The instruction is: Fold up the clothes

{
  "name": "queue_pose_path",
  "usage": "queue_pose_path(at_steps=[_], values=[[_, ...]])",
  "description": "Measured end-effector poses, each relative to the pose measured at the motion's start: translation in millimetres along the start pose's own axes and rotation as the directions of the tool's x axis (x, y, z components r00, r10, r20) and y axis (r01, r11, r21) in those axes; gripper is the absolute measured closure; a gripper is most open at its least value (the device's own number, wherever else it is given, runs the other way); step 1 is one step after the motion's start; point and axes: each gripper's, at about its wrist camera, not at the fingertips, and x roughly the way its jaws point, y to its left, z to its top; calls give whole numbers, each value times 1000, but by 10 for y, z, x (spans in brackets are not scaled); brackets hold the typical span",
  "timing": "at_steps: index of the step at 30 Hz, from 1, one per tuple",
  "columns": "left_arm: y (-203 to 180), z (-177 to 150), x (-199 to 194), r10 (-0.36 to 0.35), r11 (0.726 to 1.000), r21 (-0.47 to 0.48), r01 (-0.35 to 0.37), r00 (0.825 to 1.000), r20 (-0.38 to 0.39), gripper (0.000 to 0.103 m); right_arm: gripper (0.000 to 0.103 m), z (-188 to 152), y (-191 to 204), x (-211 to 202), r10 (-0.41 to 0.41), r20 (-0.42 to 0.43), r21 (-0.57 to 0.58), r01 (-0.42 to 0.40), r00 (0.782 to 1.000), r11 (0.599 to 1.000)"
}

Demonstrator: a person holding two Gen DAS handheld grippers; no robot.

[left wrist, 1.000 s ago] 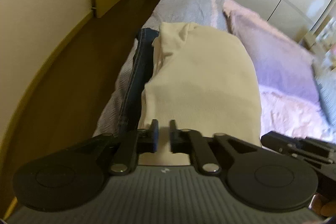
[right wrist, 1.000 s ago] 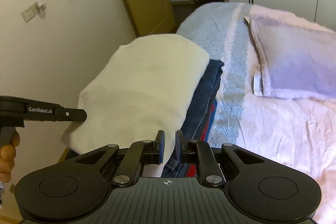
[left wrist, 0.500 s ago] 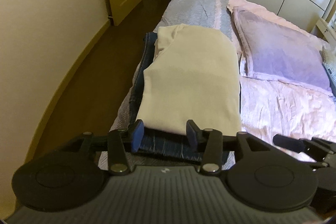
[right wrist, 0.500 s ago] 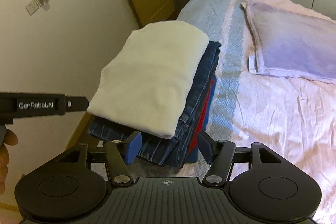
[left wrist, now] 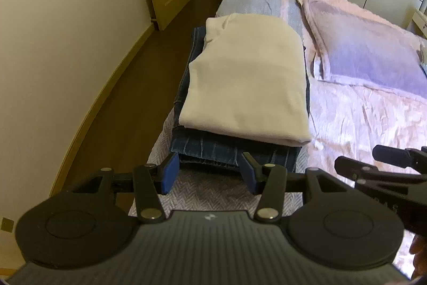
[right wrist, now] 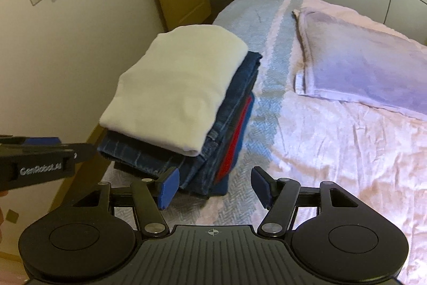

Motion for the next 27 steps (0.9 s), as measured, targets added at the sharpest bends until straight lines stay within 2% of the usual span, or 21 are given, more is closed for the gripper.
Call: queue_pose_path(at_steps=[6, 11, 14, 27], values=[[-105, -64, -67, 52, 997, -51, -51, 998, 17, 56, 40, 44, -108, -53, -28, 38, -34, 30, 999, 999], [-257, -127, -141, 87, 988, -125, -85, 996, 10, 56, 40, 86, -269, -122, 43, 41, -64, -40, 998, 997], [-423, -182, -247, 104, 979, -175, -101, 995, 8, 56, 40, 81, -376, -177, 76, 29, -121, -72, 997, 990], [-1373, -449, -703, 194, 938, -289, -190, 981, -15, 56, 40, 55, -1128, -490, 201, -40, -247, -205, 979, 947]])
